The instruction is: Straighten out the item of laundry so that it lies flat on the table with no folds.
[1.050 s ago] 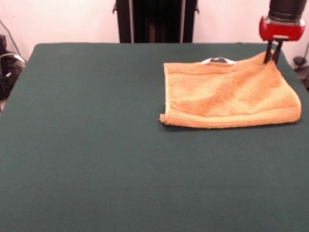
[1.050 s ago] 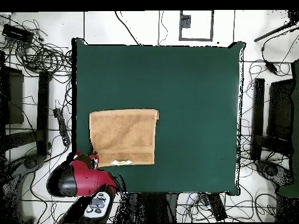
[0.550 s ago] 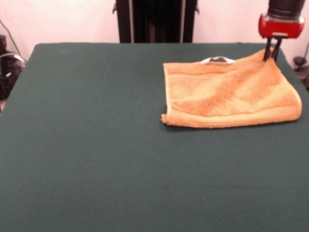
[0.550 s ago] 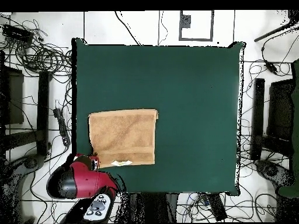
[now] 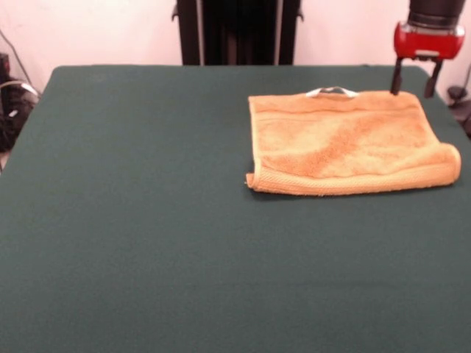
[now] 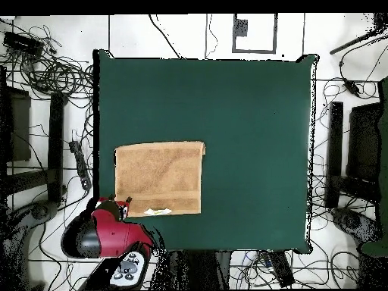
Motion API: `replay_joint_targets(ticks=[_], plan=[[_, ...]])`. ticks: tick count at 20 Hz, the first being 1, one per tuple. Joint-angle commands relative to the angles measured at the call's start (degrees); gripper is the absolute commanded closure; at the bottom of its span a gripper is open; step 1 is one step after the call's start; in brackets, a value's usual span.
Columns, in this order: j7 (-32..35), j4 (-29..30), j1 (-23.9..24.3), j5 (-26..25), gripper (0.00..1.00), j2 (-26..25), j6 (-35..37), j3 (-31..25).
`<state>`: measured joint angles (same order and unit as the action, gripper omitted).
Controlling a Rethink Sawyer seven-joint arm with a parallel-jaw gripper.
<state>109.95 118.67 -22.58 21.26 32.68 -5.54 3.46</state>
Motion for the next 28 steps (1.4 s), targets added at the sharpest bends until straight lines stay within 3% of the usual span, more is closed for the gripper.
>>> replay_joint_targets(ticks=[1,7,13,28], plan=[[16.21,2.94,-0.78,1.50,0.00,-2.19,-3.46,-6.15],[17.10,3.71,-0.35,1.55,0.00,-1.90,-4.62,-6.63],[13.53,3.17,-0.73,1.27,0.00,-1.03,-0.47,-4.23],[9.93,3.03,5.29,-4.32,0.00,-1.18,-0.49,-3.95]])
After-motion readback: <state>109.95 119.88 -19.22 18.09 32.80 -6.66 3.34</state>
